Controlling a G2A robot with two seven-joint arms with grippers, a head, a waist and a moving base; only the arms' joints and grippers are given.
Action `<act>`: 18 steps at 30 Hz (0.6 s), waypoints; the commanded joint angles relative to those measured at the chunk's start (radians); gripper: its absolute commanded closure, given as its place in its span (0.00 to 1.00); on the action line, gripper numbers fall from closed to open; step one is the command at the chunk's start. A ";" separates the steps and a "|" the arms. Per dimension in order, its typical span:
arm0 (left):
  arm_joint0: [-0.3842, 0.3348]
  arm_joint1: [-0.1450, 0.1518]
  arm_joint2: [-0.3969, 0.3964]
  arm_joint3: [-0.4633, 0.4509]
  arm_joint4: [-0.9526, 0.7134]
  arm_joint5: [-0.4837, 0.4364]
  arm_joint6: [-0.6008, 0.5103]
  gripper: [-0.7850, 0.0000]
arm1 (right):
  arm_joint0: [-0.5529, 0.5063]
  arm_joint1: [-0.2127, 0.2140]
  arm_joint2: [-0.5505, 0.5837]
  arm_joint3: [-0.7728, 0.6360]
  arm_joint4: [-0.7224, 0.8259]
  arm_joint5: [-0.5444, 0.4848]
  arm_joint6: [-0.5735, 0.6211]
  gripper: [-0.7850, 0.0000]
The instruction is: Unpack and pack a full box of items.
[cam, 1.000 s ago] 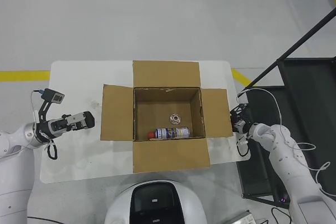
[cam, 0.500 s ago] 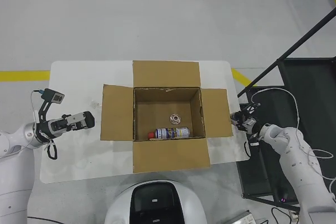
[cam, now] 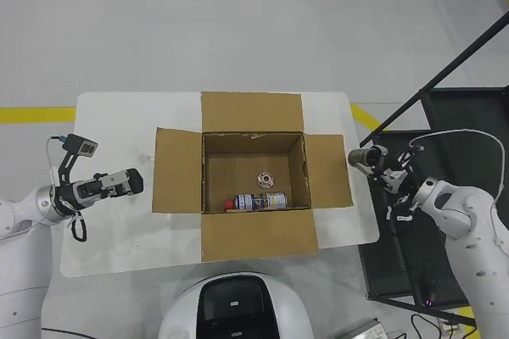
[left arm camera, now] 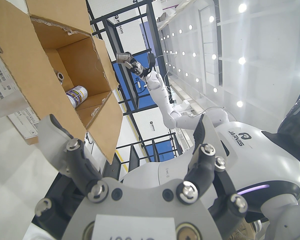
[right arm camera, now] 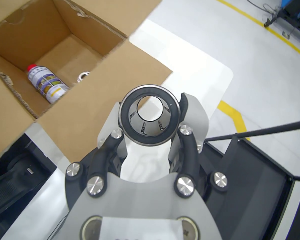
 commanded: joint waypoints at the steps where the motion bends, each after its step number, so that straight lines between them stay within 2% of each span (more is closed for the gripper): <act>1: 0.000 0.000 0.000 0.000 0.000 0.000 0.000 0.00 | -0.005 0.000 -0.018 -0.065 0.004 -0.011 0.016 1.00; 8: 0.000 0.000 0.000 0.000 0.000 0.000 0.000 0.00 | 0.050 -0.012 -0.196 -0.217 -0.002 0.032 0.124 1.00; 14: 0.000 0.000 0.000 0.000 0.000 0.000 0.000 0.00 | 0.189 -0.031 -0.392 -0.205 -0.027 0.072 0.232 1.00; 18: 0.000 0.000 0.000 0.000 0.000 0.000 0.000 0.00 | 0.230 -0.038 -0.434 -0.184 -0.019 0.085 0.247 1.00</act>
